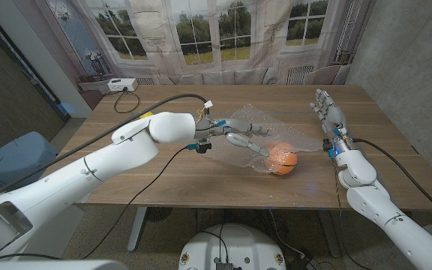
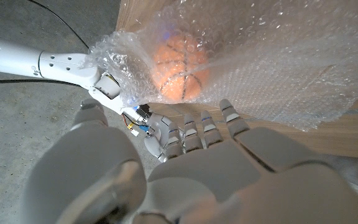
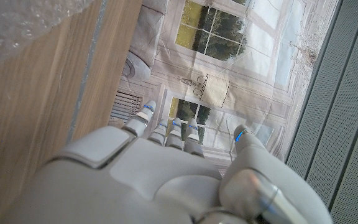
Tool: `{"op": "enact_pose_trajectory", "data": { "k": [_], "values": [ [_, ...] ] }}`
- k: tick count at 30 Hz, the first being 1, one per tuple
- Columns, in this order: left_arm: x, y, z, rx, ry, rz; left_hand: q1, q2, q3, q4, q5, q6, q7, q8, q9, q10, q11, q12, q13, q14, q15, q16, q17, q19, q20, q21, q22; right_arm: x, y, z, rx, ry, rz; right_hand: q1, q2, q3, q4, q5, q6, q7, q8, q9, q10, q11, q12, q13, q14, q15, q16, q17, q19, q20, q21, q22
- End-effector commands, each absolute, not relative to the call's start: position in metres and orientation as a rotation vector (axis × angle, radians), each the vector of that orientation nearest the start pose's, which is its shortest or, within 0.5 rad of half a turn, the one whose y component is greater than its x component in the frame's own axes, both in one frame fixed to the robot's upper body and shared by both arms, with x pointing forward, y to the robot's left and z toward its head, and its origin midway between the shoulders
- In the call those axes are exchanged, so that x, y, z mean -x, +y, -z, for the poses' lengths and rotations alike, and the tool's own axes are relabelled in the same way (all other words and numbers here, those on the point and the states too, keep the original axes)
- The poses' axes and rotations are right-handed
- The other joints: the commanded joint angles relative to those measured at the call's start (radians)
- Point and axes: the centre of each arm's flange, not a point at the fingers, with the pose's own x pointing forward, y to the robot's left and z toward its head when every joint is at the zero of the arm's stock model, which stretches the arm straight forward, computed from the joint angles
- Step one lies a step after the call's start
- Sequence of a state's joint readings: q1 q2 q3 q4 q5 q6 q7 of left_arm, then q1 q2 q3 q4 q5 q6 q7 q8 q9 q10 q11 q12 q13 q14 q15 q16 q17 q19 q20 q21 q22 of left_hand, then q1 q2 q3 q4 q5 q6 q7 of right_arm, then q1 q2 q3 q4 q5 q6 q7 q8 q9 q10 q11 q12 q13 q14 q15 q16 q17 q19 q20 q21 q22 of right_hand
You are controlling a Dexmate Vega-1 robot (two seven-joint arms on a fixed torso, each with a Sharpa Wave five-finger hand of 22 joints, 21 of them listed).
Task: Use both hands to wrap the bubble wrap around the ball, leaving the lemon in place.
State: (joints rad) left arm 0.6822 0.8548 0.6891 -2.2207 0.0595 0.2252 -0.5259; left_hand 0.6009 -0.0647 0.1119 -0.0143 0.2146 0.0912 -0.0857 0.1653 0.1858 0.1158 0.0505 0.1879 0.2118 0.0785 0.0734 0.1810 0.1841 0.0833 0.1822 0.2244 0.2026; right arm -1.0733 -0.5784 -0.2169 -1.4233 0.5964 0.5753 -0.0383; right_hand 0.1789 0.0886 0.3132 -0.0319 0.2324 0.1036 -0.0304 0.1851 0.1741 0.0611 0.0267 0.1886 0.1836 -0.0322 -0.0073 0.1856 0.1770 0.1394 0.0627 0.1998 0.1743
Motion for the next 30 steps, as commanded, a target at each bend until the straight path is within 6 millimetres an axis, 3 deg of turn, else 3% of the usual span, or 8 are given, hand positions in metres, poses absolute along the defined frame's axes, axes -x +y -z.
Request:
{"op": "enact_pose_trajectory", "data": {
  "k": [1,3,8,12,19,26,30],
  "values": [
    [-0.473,0.081,-0.039,-0.986,-0.718,0.934,-0.018,-0.003,-0.008,0.006,0.007,-0.015,-0.008,0.005,0.001,-0.013,0.005,0.000,0.004,-0.007,0.003,0.002,0.005,-0.006,-0.004,-0.003,0.005,-0.582,-0.356,0.045,-0.022,-0.827,-0.069,-0.003,-0.005,-0.001,-0.004,0.002,0.003,-0.001,0.001,0.006,0.005,-0.002,0.005,0.003,0.002,-0.001,0.004,0.003,0.005,-0.001,0.005,0.005],
    [-0.473,0.085,-0.042,-0.942,-0.763,0.881,-0.036,0.008,-0.012,0.018,0.009,-0.005,-0.012,0.014,0.001,-0.002,0.010,0.010,0.004,0.008,0.000,0.011,0.006,0.008,-0.006,0.004,0.006,-0.582,-0.356,0.044,-0.022,-0.827,-0.068,-0.004,-0.005,-0.001,-0.004,0.002,0.002,-0.001,0.001,0.006,0.005,-0.001,0.005,0.003,0.002,-0.001,0.004,0.003,0.005,-0.001,0.004,0.005],
    [-0.469,0.089,-0.045,-0.938,-0.861,0.681,-0.035,0.050,0.000,0.025,0.013,0.047,-0.040,0.034,-0.001,0.027,-0.021,0.027,0.001,0.057,-0.030,0.025,0.002,0.065,0.006,0.026,0.004,-0.581,-0.355,0.044,-0.021,-0.826,-0.069,-0.005,-0.005,-0.001,-0.004,0.002,0.003,-0.001,0.001,0.006,0.006,-0.001,0.005,0.003,0.002,-0.001,0.004,0.004,0.005,-0.001,0.004,0.005],
    [-0.469,0.089,-0.047,-0.987,-0.936,0.514,0.020,0.096,0.033,-0.003,0.012,0.090,-0.061,0.041,-0.003,0.059,-0.049,0.040,-0.003,0.093,-0.058,0.025,-0.004,0.108,0.001,0.039,0.001,-0.581,-0.355,0.044,-0.023,-0.826,-0.070,-0.006,-0.005,-0.001,-0.004,0.002,0.004,-0.001,0.002,0.006,0.006,0.000,0.005,0.003,0.002,-0.001,0.004,0.004,0.005,-0.001,0.004,0.005],
    [-0.483,0.079,-0.051,-1.184,-0.986,0.341,0.073,0.127,0.062,-0.036,0.004,0.121,-0.080,0.042,-0.003,0.090,-0.082,0.047,-0.006,0.130,-0.090,0.025,-0.008,0.142,-0.019,0.048,-0.001,-0.582,-0.355,0.046,-0.028,-0.829,-0.071,-0.007,-0.005,-0.002,-0.004,0.002,0.004,-0.001,0.002,0.006,0.007,0.000,0.005,0.003,0.002,-0.001,0.004,0.004,0.005,0.000,0.004,0.005],
    [-0.506,0.068,-0.055,-1.234,-0.946,0.376,0.083,0.117,0.060,-0.050,-0.001,0.117,-0.084,0.034,-0.003,0.095,-0.087,0.046,-0.008,0.139,-0.101,0.019,-0.009,0.177,-0.031,0.059,-0.003,-0.584,-0.356,0.052,-0.040,-0.824,-0.064,-0.008,-0.006,-0.002,-0.004,0.002,0.005,-0.002,0.002,0.006,0.007,-0.001,0.005,0.003,0.002,0.000,0.004,0.004,0.005,0.000,0.004,0.005],
    [-0.517,0.057,-0.054,-1.273,-0.895,0.459,0.052,0.070,0.025,-0.051,-0.005,0.051,-0.075,0.012,-0.003,0.041,-0.063,0.022,-0.008,0.089,-0.082,-0.001,-0.006,0.154,-0.012,0.042,-0.006,-0.584,-0.357,0.053,-0.043,-0.825,-0.057,-0.009,-0.006,-0.002,-0.004,0.002,0.004,-0.001,0.002,0.006,0.008,0.000,0.005,0.003,0.003,0.000,0.004,0.004,0.005,0.000,0.004,0.005]
  ]
}}
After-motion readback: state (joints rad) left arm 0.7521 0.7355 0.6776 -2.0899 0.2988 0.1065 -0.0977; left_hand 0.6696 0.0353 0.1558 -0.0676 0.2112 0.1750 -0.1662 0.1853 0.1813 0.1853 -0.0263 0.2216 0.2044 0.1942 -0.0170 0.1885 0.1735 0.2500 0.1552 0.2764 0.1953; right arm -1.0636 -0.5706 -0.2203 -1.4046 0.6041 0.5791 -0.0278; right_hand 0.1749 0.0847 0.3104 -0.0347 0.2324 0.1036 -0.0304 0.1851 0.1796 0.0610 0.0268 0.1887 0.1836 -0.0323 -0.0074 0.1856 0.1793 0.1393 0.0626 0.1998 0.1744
